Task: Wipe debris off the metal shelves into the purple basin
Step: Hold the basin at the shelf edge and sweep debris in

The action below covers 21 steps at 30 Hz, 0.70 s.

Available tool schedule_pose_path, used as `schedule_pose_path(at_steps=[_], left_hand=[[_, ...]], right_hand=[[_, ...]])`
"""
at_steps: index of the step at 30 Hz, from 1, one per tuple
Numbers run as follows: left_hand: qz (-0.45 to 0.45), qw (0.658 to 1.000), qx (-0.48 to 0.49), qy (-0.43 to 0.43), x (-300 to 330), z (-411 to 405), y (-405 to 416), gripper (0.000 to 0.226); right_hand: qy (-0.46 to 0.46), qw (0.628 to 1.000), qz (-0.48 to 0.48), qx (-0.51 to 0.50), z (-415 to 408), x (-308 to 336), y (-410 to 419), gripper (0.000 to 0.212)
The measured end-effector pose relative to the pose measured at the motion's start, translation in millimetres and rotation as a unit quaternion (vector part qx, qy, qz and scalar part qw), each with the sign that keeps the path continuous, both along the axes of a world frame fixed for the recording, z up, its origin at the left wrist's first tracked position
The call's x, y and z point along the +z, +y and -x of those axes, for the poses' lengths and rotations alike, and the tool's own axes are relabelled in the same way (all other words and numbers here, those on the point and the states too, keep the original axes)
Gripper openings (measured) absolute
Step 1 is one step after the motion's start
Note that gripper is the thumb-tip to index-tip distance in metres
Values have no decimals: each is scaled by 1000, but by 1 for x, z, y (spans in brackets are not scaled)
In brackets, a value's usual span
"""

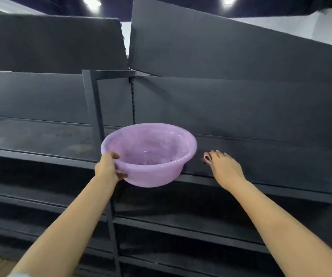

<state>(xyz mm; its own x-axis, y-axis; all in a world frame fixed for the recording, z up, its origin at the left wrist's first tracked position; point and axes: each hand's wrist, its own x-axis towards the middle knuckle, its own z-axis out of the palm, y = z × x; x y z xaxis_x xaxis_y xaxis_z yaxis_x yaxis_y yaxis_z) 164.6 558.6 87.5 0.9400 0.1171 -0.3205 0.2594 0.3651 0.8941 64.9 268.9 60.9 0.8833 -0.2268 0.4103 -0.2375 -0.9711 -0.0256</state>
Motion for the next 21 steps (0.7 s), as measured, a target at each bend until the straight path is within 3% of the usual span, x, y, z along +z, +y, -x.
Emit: schedule_pose_path(at_steps=[5,11,15,21], left_hand=[[-11,1000,-14,17,5,-26,-41,25],[30,997,-58,32,2,-52,-85,50],[19,991,-127,27,-6,-72,-104,49],[-12,993,-121,-8,-17,-80,-116,46]], right_hand=[[8,1000,3,-16,-2,-12,-9,42],[1,999,-2,-48,3,-22,-25,46],[-2,996,-16,-84,7,-25,-34,43],[-9,996,-5,-92,20,-37,-36,40]])
